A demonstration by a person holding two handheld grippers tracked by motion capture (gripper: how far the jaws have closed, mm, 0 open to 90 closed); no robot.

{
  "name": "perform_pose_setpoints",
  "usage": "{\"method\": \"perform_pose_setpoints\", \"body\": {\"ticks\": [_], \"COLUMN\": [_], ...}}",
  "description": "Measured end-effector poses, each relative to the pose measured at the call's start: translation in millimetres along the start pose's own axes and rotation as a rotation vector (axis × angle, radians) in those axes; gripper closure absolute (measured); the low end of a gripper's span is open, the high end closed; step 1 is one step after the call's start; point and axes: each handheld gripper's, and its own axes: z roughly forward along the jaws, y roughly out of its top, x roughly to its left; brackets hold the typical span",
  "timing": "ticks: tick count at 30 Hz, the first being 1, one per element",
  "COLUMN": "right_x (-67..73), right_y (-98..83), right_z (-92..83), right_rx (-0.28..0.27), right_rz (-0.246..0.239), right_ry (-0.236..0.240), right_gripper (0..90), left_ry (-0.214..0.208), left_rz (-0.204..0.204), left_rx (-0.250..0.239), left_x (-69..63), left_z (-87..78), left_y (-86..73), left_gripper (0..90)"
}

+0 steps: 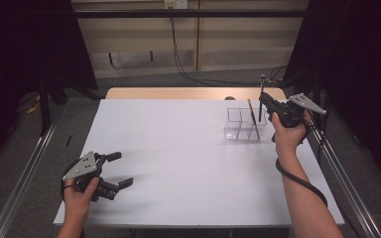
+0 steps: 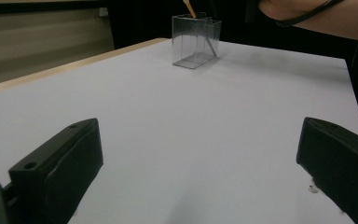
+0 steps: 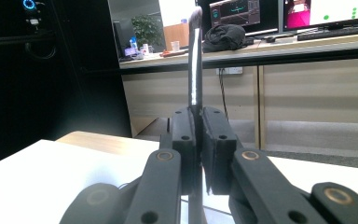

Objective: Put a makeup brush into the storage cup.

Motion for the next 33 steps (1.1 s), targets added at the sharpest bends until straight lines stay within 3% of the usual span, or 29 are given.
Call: {"method": "perform_pose_setpoints", "body": {"ticks": [33], "right_x": [3.9], "right_y": [-9.2], "right_z": [8.8], "right_rx": [0.029], "right_rz": [-0.041], "right_ry": [0.001], "right_gripper": [85.0], "left_ry": [-0.002], "left_rz": [-0.006], "left_rx": [0.005], "left_x": [0.1], "left_z": [0.3], "left_y": [-2.0], "left_gripper": [0.3]}}
